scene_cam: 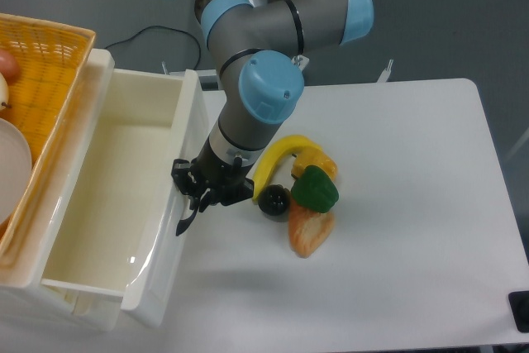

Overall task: Slide the top white drawer open
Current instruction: 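Pull the upper drawer outward from the cabinet by its handle, then release the drawer handle and move the gripper away from the drawer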

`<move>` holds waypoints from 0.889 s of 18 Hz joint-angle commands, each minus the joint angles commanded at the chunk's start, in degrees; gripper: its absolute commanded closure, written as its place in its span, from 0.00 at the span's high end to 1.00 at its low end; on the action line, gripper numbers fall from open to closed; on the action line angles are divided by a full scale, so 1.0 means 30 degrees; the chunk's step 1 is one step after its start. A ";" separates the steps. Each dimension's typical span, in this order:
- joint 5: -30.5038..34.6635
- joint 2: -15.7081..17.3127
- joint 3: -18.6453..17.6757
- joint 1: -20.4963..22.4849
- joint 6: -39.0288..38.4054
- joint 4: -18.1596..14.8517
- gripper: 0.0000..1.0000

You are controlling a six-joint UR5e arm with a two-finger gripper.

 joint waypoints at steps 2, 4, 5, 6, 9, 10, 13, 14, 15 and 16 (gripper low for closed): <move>0.0000 -0.0029 0.0000 0.0088 0.0029 0.0029 0.22; 0.0000 -0.0029 0.0000 0.0147 0.0175 0.0029 0.22; 0.0000 -0.0029 0.0000 0.0264 0.0176 0.0029 0.22; 0.0000 -0.0029 0.0000 0.0352 0.0176 0.0029 0.22; 0.0000 -0.0029 0.0000 0.0469 0.0438 0.0029 0.22; 0.0000 -0.0029 0.0000 0.0557 0.0468 0.0029 0.22; 0.0000 -0.0029 0.0000 0.0646 0.0585 0.0029 0.22; 0.0000 -0.0029 0.0000 0.0675 0.0586 0.0029 0.22; 0.0000 -0.0029 0.0000 0.0762 0.0615 0.0058 0.22; 0.0000 -0.0029 0.0000 0.0792 0.0644 0.0030 0.22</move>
